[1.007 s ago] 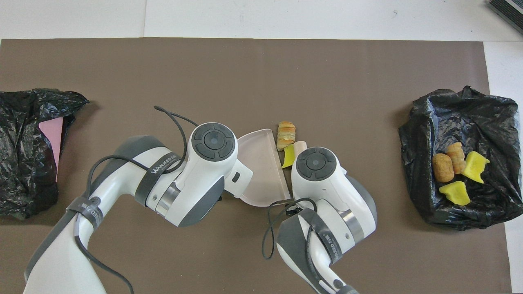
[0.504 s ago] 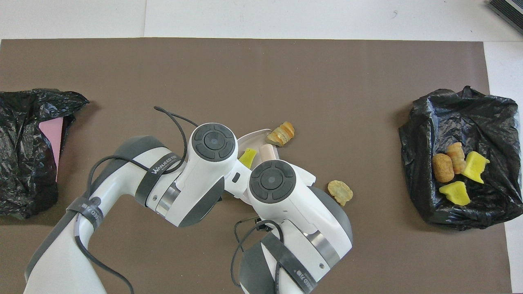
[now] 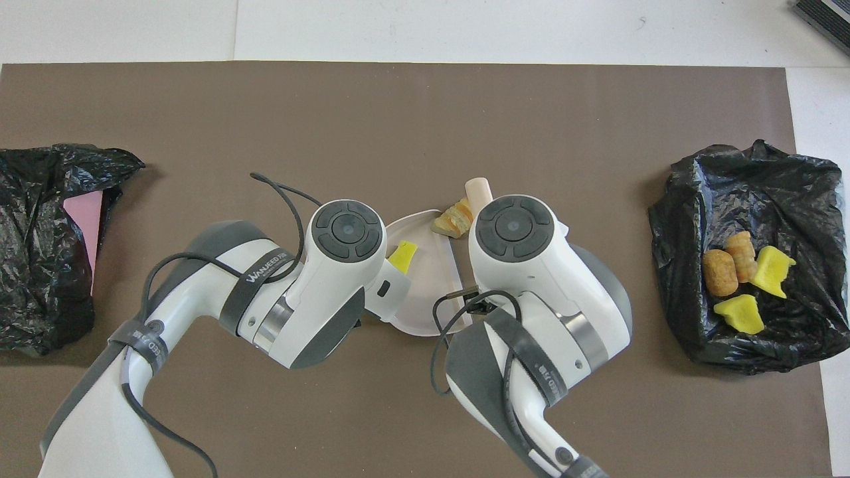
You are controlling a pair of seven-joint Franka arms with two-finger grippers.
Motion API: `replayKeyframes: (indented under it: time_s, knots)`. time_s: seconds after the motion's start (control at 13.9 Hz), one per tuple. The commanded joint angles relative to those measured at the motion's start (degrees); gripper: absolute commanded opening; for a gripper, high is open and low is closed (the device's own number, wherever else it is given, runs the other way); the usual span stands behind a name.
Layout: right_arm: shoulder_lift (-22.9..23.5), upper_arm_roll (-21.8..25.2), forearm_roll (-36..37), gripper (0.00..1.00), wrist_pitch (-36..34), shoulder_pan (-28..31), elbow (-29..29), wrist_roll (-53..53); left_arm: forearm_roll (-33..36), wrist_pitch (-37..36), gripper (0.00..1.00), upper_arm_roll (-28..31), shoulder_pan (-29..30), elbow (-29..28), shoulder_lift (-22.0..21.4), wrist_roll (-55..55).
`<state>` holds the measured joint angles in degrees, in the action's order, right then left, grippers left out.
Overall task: Sweep and dump trash in bin
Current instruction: 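Brush the sponge pieces into the dustpan with the right gripper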
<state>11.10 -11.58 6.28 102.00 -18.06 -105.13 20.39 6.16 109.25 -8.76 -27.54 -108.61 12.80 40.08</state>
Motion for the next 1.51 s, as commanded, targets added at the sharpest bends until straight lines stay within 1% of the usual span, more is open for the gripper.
replayKeyframes:
  time_s: [0.0, 0.14, 0.29, 0.36, 0.5, 0.79, 0.86, 1.01, 1.22, 1.44]
  knots:
    - [5.42, -0.55, 4.86, 0.00, 4.48, 0.22, 4.93, -1.41, 0.08, -0.35, 0.00, 0.67, -0.94, -1.60, -1.55, 0.26]
    - [7.17, -0.73, 6.11, 0.00, 8.11, 0.74, 5.28, -1.93, 0.08, -0.53, 0.00, 0.59, -0.94, -1.69, -1.64, 0.18]
    - [8.50, -0.55, 6.64, 0.00, 8.91, 0.66, 4.85, -1.94, 0.00, -0.53, 0.00, 0.59, -0.94, -1.60, -1.64, 0.18]
    - [8.42, -0.47, 8.03, 0.00, 9.35, 0.57, 4.76, -2.02, 0.00, -0.35, 0.00, 0.59, -0.94, -1.60, -1.55, 0.18]
    - [9.11, -0.55, 11.03, 0.00, 9.44, 1.79, 3.62, -2.20, -0.09, -0.35, 0.00, 0.59, -0.85, -1.60, -1.55, 0.09]
    - [9.03, -0.81, 9.98, 0.00, 8.13, 1.62, 2.13, -3.25, -0.09, -0.09, 0.00, 0.59, -0.85, -1.69, -1.55, 0.00]
    - [8.68, -0.90, 9.81, 0.00, 7.34, 1.01, 1.60, -3.43, -0.18, -0.26, 0.00, 0.59, -0.85, -1.69, -1.55, -0.09]
    - [8.15, -1.08, 4.65, 0.00, 4.80, 0.57, 1.59, -3.43, -0.18, -0.35, 0.00, 0.50, -0.94, -1.78, -1.55, -0.18]
    - [6.92, -1.60, 3.39, 0.00, -0.47, -1.97, 1.59, -4.13, -0.61, -0.44, 0.00, 0.41, -0.94, -1.86, -1.64, -0.44]
    - [5.61, -3.53, 1.11, 0.00, -6.09, -3.47, 1.59, -4.40, -1.50, -0.18, 0.00, 0.41, -1.11, -1.95, -1.73, -0.53]
